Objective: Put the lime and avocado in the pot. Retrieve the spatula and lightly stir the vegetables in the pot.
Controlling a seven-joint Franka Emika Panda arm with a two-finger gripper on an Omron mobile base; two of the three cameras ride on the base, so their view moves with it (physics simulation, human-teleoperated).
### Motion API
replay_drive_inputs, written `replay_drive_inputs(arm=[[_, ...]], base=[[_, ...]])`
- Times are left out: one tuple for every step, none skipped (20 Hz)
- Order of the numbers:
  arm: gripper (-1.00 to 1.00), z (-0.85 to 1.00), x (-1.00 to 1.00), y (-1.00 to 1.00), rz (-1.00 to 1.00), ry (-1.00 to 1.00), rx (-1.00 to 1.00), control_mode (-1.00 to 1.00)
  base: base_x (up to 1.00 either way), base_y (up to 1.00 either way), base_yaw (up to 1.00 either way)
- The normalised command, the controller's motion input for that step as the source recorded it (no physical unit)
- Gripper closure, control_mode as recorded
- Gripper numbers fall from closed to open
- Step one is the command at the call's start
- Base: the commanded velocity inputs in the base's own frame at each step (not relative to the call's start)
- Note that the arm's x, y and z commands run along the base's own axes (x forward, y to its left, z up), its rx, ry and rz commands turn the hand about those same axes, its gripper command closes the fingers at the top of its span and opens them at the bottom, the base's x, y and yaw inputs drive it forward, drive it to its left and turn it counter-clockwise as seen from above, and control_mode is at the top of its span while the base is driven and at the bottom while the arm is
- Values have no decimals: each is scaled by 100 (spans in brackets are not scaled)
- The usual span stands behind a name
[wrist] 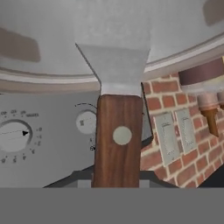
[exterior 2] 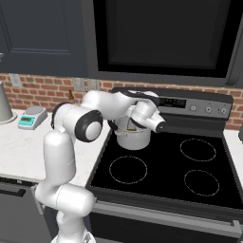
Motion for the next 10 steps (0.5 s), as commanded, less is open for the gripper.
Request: replay_drive_inputs(arm=[[100,-26,9,-17,0,-8,0,-100],[100,-31,3,-17,1,-9,0,-100],[100,-32,0,-25,1,-10,0,-100],[100,-32,0,-32,2,-8,0,-100],[100,-31,0,-34,2,-8,0,-100],[100,-29,0,-33,2,-8,0,-100],[100,-25,0,-31,2,-9,0,-100],[100,-22,0,-24,2,-11,0,-100],[100,-20,0,-21,2,-11,0,-100],[100,-17,0,-20,3,-14,0,-100]], base=[[0,0,0],[0,0,0],[0,0,0],[0,0,0],[0,0,0],[0,0,0],[0,0,0],[0,0,0],[0,0,0],[0,0,0]])
